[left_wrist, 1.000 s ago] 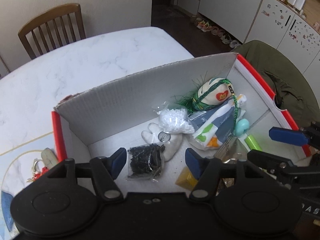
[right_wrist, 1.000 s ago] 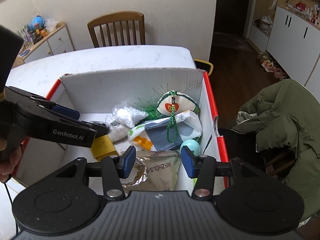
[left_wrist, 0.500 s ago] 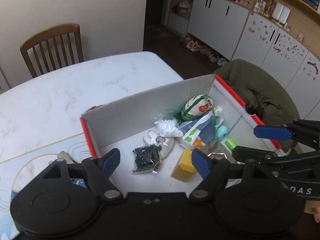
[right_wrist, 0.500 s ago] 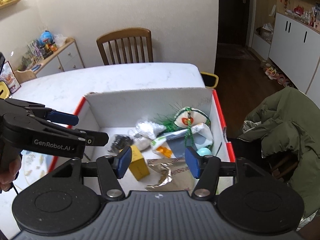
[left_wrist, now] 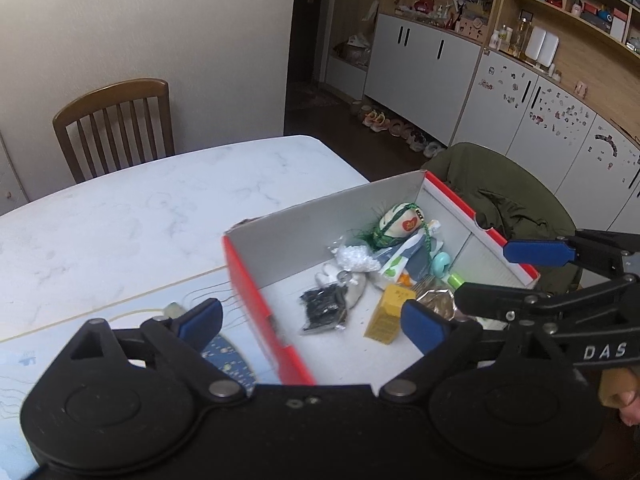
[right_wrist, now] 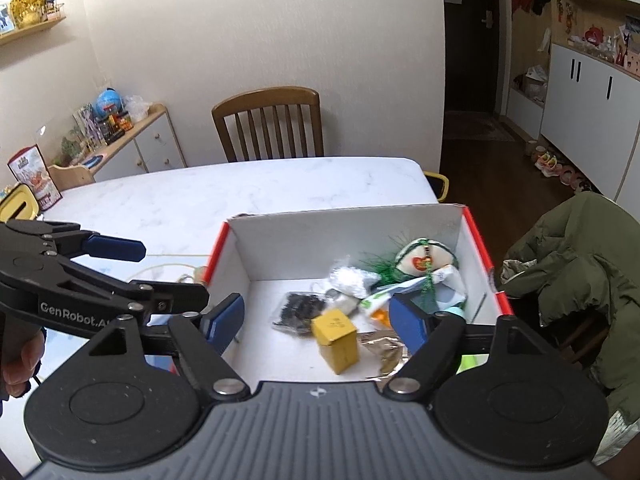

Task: Organize objects
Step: 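Withdraw both tools from the box back toward the table items, then grasp the green-grey cube with the right tool while the left tool grasps the red dragon keychain, then carry the cube and dragon keychain into the red shoebox with both tools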

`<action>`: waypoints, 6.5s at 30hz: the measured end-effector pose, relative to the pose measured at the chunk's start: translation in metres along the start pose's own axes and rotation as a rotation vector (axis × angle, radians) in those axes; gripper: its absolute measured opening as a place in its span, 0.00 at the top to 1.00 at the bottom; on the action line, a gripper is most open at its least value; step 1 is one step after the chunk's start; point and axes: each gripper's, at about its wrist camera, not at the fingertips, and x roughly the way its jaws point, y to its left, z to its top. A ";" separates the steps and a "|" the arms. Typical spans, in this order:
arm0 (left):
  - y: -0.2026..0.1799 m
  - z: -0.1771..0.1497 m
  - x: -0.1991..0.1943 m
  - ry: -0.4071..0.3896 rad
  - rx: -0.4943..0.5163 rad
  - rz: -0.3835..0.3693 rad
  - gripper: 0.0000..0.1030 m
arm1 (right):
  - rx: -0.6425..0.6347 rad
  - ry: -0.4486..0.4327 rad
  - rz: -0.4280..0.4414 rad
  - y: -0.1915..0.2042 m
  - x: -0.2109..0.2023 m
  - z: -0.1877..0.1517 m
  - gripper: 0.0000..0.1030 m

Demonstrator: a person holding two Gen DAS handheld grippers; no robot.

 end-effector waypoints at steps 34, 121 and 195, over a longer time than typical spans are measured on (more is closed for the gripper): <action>0.157 -0.069 0.007 -0.061 -0.148 0.046 0.00 | 0.048 0.087 0.011 0.150 0.079 0.036 0.15; 0.138 -0.085 0.100 -0.026 -0.122 0.104 0.42 | 0.250 0.489 -0.133 0.157 0.246 0.065 0.77; 0.011 0.004 -0.021 -0.114 -0.126 -0.010 0.46 | 0.432 0.292 -0.103 -0.027 0.031 -0.036 0.77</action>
